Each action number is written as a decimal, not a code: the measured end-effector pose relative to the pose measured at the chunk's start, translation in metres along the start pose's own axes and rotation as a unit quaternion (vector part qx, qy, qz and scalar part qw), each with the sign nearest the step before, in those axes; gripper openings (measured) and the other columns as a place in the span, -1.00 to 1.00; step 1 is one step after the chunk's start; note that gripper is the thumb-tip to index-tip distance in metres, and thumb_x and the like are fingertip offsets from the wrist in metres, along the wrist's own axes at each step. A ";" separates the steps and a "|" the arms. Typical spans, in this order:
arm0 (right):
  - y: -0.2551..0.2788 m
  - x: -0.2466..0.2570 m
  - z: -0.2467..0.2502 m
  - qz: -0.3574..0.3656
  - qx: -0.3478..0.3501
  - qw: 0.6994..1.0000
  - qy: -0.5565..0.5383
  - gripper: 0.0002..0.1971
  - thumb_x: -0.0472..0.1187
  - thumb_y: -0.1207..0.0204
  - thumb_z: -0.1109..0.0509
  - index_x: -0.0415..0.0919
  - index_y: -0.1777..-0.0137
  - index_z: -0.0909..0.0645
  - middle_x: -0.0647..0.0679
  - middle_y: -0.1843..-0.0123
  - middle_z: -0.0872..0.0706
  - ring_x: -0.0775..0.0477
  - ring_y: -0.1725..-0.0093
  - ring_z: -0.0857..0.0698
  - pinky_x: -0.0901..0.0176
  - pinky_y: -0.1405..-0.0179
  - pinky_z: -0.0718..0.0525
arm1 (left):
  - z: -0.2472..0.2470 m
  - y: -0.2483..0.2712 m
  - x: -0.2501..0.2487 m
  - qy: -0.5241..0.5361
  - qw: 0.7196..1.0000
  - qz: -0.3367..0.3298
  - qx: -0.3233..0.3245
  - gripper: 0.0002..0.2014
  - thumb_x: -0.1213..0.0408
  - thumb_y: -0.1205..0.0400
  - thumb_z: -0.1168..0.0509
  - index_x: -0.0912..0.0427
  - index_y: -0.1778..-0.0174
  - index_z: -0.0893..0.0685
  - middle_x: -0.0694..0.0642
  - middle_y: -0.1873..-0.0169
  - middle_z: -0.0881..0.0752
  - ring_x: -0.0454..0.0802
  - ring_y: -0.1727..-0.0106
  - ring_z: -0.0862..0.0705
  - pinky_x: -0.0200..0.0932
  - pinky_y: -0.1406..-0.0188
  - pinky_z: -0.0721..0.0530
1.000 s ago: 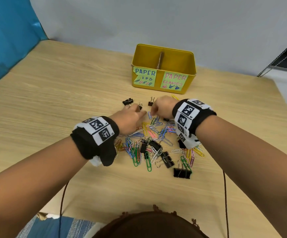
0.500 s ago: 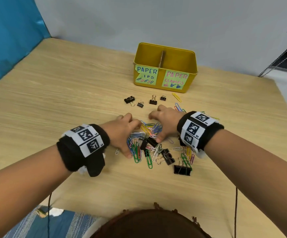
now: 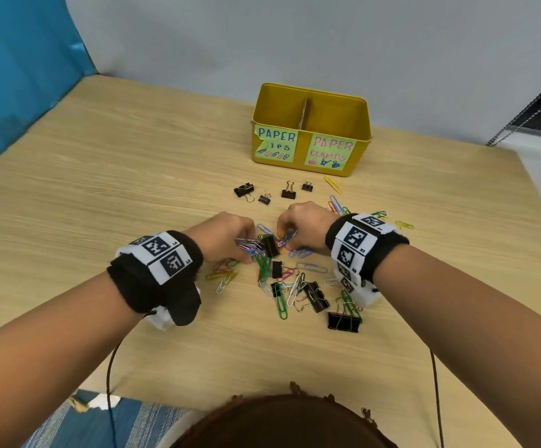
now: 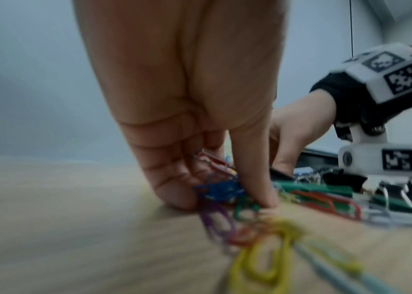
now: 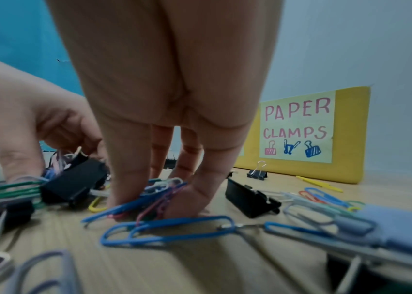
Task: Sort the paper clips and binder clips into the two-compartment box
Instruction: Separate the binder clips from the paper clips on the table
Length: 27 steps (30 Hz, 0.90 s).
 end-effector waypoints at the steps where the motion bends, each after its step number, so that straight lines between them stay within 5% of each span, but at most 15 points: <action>1: 0.000 -0.003 0.000 -0.005 0.000 1.000 -0.008 -0.68 -0.25 -0.42 -0.51 -0.26 -0.17 -0.68 -0.18 -0.12 -0.69 -0.17 -0.20 -0.65 0.24 0.07 -0.45 | 0.000 0.000 0.001 0.001 1.000 -0.001 -0.004 -0.65 0.20 -0.42 -0.51 0.21 -0.07 -0.65 0.05 0.17 -0.57 0.00 0.10 -0.54 -0.24 0.15 -0.42; 6: -0.002 -0.013 0.002 -0.029 -0.009 0.995 -0.097 -0.76 -0.38 -0.43 -0.50 -0.30 -0.10 -0.73 -0.19 0.02 -0.74 -0.05 0.20 -0.78 0.22 0.25 -0.70 | 0.005 0.001 0.008 0.014 1.000 0.000 -0.017 -0.68 0.23 -0.49 -0.46 0.23 -0.14 -0.70 0.14 0.04 -0.72 -0.06 0.10 -0.56 -0.25 0.09 -0.46; 9: -0.001 -0.025 0.002 -0.068 -0.006 0.975 -0.212 -0.74 -0.49 -0.41 -0.48 -0.39 -0.11 -0.72 -0.03 0.32 -0.59 0.25 0.67 -0.63 0.56 0.63 -0.62 | 0.010 0.002 0.009 0.034 0.999 0.005 -0.017 -0.74 0.26 -0.49 -0.45 0.23 -0.08 -0.74 0.07 0.24 -0.69 -0.06 0.29 -0.59 -0.29 0.26 -0.47; 13: 0.008 -0.040 0.017 -0.088 -0.012 0.936 -0.341 -0.72 -0.57 -0.41 -0.43 -0.49 -0.13 -0.65 -0.09 0.39 -0.59 0.26 0.69 -0.65 0.50 0.56 -0.70 | 0.025 0.001 0.008 0.109 0.994 0.021 -0.008 -0.78 0.31 -0.47 -0.48 0.22 -0.02 -0.76 0.02 0.36 -0.64 -0.18 0.51 -0.55 -0.23 0.42 -0.71; 18: 0.013 -0.040 0.035 -0.065 0.004 0.890 -0.452 -0.79 -0.62 -0.44 -0.36 -0.37 0.01 -0.60 -0.14 0.39 -0.66 0.22 0.60 -0.73 0.43 0.54 -0.74 | 0.046 0.001 0.005 0.174 0.984 0.011 0.020 -0.85 0.32 -0.44 -0.49 0.18 0.09 -0.74 -0.08 0.53 -0.61 -0.27 0.68 -0.57 -0.36 0.55 -0.68; 24: 0.013 -0.036 0.046 -0.032 -0.005 0.855 -0.517 -0.80 -0.63 -0.46 -0.33 -0.34 0.18 -0.61 0.00 0.60 -0.75 0.18 0.58 -0.75 0.41 0.52 -0.75 | 0.057 -0.007 0.002 0.222 0.975 0.000 0.014 -0.87 0.37 -0.44 -0.49 0.24 0.12 -0.75 -0.12 0.59 -0.64 -0.18 0.56 -0.55 -0.38 0.57 -0.68; 27: 0.012 -0.036 0.064 -0.026 -0.060 0.821 -0.568 -0.80 -0.63 -0.48 -0.29 -0.36 0.21 -0.62 -0.02 0.57 -0.77 0.16 0.56 -0.77 0.40 0.50 -0.77 | 0.069 -0.016 -0.004 0.241 0.970 -0.010 -0.017 -0.83 0.41 -0.45 -0.47 0.28 0.06 -0.73 0.02 0.45 -0.67 -0.23 0.60 -0.60 -0.42 0.60 -0.67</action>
Point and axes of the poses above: each hand's wrist, its own y-axis away from the middle knuckle, its own z-axis out of the back of the hand, x = y × z, the point moved 4 cm from there along -y, towards the middle knuckle
